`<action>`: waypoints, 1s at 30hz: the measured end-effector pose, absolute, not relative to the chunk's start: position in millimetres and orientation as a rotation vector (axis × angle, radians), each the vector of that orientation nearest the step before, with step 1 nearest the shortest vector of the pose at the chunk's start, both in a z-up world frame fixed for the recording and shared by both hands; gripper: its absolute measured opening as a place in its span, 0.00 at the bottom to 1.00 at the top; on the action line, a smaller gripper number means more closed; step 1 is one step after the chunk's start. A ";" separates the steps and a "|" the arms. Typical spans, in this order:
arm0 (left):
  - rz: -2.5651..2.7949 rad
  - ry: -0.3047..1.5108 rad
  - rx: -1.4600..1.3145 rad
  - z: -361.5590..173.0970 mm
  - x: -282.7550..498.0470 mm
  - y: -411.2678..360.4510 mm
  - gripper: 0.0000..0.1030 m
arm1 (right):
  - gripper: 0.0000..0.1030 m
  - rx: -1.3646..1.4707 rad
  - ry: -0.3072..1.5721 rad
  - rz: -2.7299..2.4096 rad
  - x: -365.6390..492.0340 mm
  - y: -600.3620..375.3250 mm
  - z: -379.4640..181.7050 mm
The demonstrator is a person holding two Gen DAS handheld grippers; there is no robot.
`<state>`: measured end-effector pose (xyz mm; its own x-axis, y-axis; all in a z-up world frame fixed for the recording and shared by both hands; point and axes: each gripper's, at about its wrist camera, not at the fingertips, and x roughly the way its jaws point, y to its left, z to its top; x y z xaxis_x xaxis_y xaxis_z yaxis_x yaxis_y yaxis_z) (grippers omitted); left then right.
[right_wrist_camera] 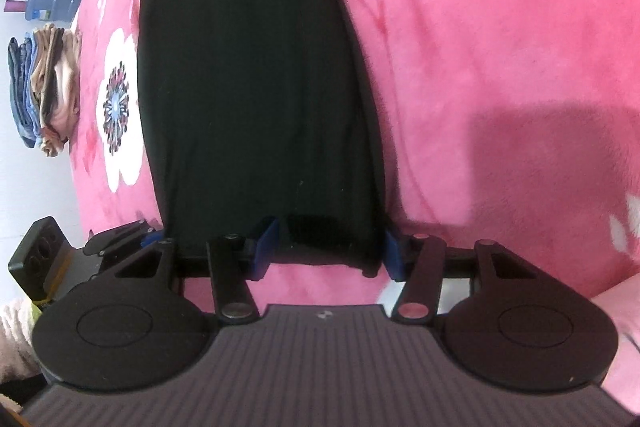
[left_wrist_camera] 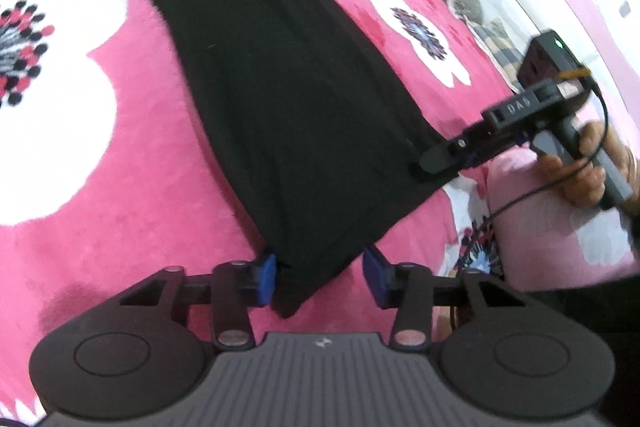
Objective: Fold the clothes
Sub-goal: 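Close the left tool on the strip end while the right tool grips beside it, then lift the gripped strip end with both tools and fold it over the shirt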
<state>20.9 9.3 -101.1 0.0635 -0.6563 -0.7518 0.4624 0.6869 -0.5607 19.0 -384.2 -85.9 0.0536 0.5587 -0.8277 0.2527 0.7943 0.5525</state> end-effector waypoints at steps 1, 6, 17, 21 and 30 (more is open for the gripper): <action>-0.835 1.259 -0.209 -103.1 23.9 9.4 0.26 | 0.40 0.676 1.531 0.254 17.9 -384.1 -85.0; -0.811 1.297 -0.253 -109.3 32.3 12.9 0.10 | 0.10 0.651 1.513 0.246 13.6 -378.2 -77.6; -0.883 1.119 -0.189 -61.6 51.7 16.3 0.06 | 0.07 0.742 1.359 0.295 22.5 -384.5 -45.8; -0.847 1.060 -0.223 -50.2 75.7 22.3 0.06 | 0.07 0.740 1.282 0.312 42.9 -386.7 -32.7; -0.783 0.883 -0.267 -30.8 138.9 23.3 0.07 | 0.07 0.711 1.129 0.331 118.2 -386.7 -17.8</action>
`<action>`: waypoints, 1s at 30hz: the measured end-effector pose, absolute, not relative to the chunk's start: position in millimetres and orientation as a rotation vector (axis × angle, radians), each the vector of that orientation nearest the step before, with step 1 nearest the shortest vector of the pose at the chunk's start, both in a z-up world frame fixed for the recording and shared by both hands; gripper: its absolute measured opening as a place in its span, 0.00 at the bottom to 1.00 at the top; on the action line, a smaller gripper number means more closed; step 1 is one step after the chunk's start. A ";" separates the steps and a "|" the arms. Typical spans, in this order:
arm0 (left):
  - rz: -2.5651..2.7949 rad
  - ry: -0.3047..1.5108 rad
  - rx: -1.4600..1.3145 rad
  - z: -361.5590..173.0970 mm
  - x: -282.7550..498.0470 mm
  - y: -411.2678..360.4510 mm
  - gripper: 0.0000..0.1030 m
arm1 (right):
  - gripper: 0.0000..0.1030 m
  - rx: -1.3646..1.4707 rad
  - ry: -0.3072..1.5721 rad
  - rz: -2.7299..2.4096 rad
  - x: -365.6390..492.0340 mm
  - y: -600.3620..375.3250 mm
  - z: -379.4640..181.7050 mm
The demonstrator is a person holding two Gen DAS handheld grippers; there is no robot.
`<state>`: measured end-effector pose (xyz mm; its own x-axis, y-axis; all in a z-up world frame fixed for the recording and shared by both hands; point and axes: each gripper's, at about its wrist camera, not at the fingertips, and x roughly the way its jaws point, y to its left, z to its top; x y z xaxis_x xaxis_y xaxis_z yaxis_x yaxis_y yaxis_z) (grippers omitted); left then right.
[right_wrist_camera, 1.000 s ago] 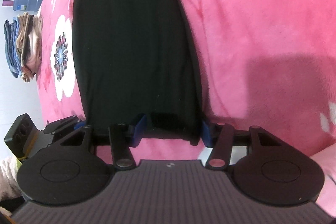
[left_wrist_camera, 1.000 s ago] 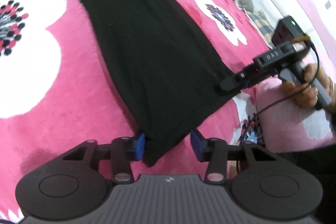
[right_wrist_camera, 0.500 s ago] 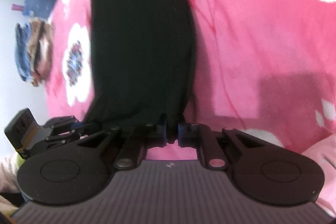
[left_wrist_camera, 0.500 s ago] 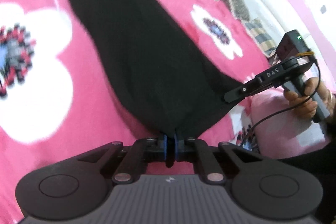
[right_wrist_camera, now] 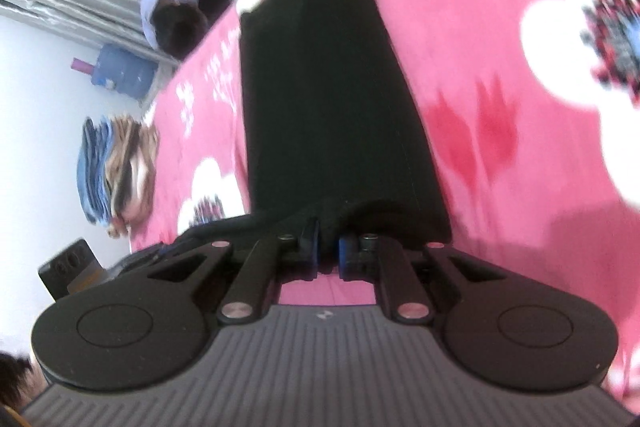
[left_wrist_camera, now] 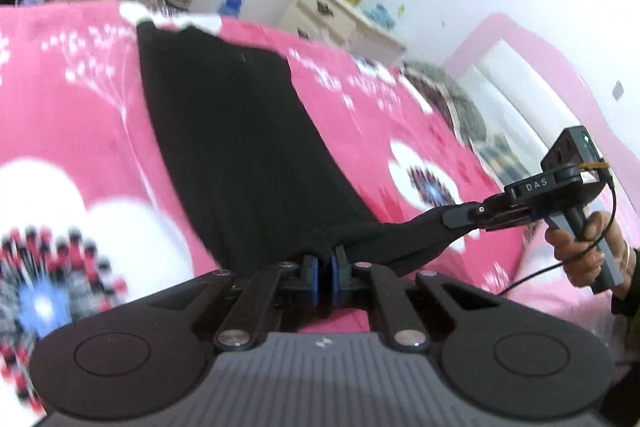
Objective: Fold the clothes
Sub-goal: 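Lift the gripped strip end with both tools and fold it over the shirt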
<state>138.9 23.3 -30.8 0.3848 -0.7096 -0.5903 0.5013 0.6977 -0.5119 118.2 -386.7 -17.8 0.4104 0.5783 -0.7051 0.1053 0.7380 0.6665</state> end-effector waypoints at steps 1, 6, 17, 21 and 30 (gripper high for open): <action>-0.773 0.867 -0.270 -30.9 146.6 24.4 0.07 | 0.07 0.704 1.108 0.337 128.1 -385.7 -16.5; -0.703 0.800 -0.292 -35.7 189.5 25.7 0.07 | 0.07 0.682 1.016 0.356 183.4 -382.7 -13.9; -0.551 0.730 -0.396 -54.2 290.0 22.2 0.07 | 0.07 0.648 0.903 0.342 293.3 -375.7 -30.3; -0.519 0.713 -0.402 -58.1 321.1 17.3 0.07 | 0.07 0.663 0.880 0.333 322.6 -378.8 -40.2; -0.463 0.742 -0.428 -71.5 377.0 14.9 0.07 | 0.07 0.666 0.854 0.313 382.0 -375.0 -55.2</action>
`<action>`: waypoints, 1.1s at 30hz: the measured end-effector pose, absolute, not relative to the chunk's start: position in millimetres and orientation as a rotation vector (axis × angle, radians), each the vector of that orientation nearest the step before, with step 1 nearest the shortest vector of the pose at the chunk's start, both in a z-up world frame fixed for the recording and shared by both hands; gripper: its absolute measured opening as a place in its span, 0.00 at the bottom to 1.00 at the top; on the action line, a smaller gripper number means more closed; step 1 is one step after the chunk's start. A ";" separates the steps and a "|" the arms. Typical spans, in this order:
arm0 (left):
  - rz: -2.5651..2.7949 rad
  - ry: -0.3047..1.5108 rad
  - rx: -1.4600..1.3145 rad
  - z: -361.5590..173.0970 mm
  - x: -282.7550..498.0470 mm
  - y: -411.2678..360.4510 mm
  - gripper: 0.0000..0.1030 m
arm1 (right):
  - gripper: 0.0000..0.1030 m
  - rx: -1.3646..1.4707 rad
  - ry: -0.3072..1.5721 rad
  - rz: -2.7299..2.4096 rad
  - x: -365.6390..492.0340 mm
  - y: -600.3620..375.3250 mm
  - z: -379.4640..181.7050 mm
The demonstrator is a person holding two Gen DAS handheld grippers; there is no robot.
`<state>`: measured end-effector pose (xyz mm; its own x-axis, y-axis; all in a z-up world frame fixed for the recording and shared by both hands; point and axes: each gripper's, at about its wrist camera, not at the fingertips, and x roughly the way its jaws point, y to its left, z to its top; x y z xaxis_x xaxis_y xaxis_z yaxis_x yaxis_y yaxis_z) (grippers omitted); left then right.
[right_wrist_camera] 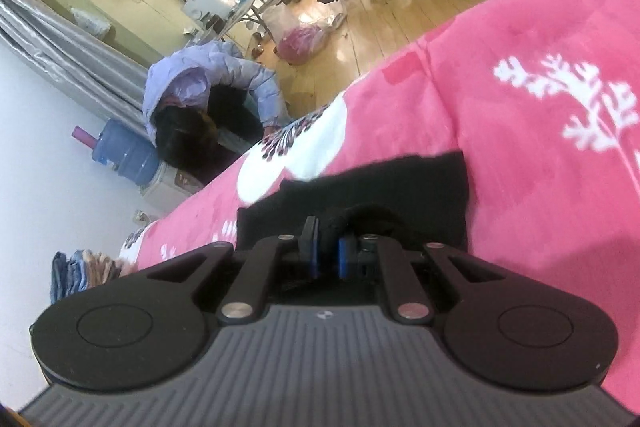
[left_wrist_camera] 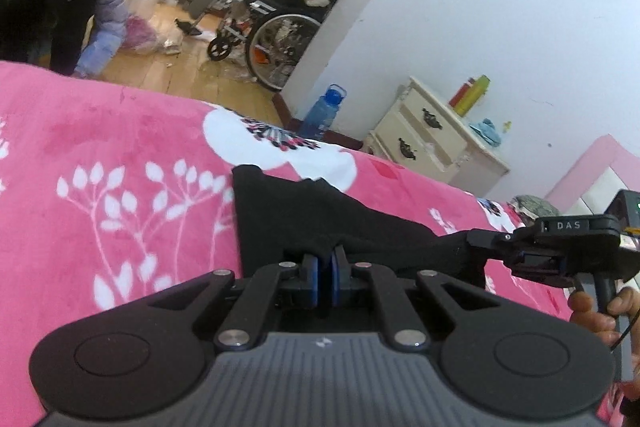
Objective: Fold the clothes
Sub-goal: 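Lift the gripped strip end with both tools and fold it over the shirt, then open both tools to release the folded end onto the shirt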
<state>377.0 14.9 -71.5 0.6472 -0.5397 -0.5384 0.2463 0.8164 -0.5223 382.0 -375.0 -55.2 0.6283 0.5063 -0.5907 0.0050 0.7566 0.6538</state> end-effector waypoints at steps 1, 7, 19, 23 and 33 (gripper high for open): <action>-0.456 0.748 -0.445 -73.0 381.2 15.7 0.07 | 0.07 0.665 0.855 0.312 387.4 -374.0 -55.9; -0.421 0.752 -0.469 -80.2 405.4 18.8 0.07 | 0.07 0.655 0.847 0.309 412.7 -368.3 -61.5; -0.383 0.823 -0.658 -105.6 448.3 34.4 0.22 | 0.14 0.996 0.891 0.285 442.2 -401.6 -109.1; -0.325 0.809 -0.750 -109.3 456.2 51.4 0.26 | 0.27 1.159 0.804 0.282 443.3 -424.6 -115.7; -0.372 0.678 -0.436 -67.8 420.8 47.2 0.29 | 0.33 0.489 0.839 0.357 426.2 -368.3 -52.8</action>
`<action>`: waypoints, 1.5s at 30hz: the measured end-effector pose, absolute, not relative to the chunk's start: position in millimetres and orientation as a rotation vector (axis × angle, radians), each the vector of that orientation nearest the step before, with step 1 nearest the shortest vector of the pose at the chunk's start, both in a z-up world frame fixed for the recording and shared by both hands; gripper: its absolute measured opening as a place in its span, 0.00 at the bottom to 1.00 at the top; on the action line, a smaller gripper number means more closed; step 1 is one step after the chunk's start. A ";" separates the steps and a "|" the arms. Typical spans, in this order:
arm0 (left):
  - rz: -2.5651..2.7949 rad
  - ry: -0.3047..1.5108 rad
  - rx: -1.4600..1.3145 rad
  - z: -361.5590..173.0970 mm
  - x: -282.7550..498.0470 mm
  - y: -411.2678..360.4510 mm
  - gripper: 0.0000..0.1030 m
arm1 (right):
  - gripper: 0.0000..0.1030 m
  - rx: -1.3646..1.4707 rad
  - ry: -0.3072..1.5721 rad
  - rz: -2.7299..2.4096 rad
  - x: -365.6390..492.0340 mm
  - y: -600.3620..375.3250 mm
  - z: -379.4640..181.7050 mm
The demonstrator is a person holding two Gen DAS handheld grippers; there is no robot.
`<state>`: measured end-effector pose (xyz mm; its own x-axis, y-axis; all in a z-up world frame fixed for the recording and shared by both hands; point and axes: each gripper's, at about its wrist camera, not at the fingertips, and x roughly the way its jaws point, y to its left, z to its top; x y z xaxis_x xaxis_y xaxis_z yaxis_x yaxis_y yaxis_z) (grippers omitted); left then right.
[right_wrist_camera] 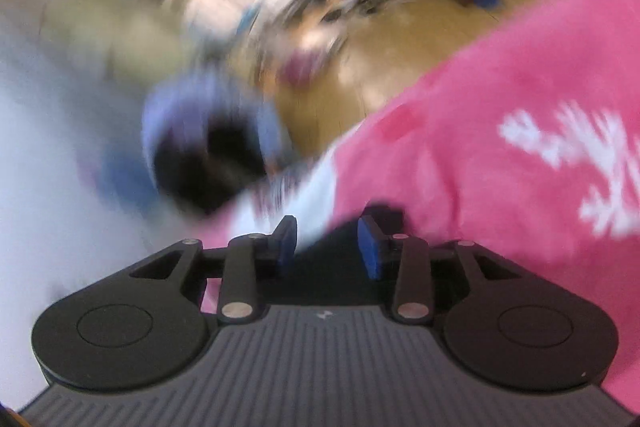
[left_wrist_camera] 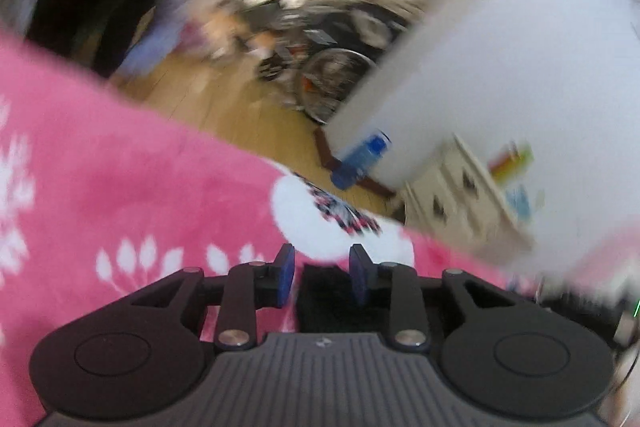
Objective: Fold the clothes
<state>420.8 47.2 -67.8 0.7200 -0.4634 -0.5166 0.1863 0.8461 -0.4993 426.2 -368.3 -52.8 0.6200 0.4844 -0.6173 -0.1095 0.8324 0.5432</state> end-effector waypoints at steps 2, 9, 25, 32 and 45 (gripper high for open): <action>-0.436 0.693 -0.297 -67.6 418.4 20.0 0.29 | 0.30 0.286 0.895 0.415 434.9 -332.8 -51.6; -0.364 0.765 -0.171 -90.1 453.5 -43.6 0.28 | 0.23 0.279 0.950 0.243 489.6 -319.7 -84.5; -0.390 0.820 -0.209 -14.1 384.2 52.3 0.37 | 0.26 0.235 0.625 -0.035 281.2 -502.9 73.0; -0.606 0.919 -0.182 -22.5 285.8 72.2 0.38 | 0.39 0.235 0.782 0.158 196.2 -449.6 31.1; -0.721 0.755 0.311 -90.7 209.1 -11.2 0.37 | 0.39 0.205 0.905 0.282 224.5 -366.8 -71.0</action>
<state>209.1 -11.2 -90.7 0.5065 -0.4806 -0.7159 0.6930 0.7209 0.0063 224.5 -366.8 -71.0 0.5848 0.3260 -0.7428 -0.1544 0.9437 0.2926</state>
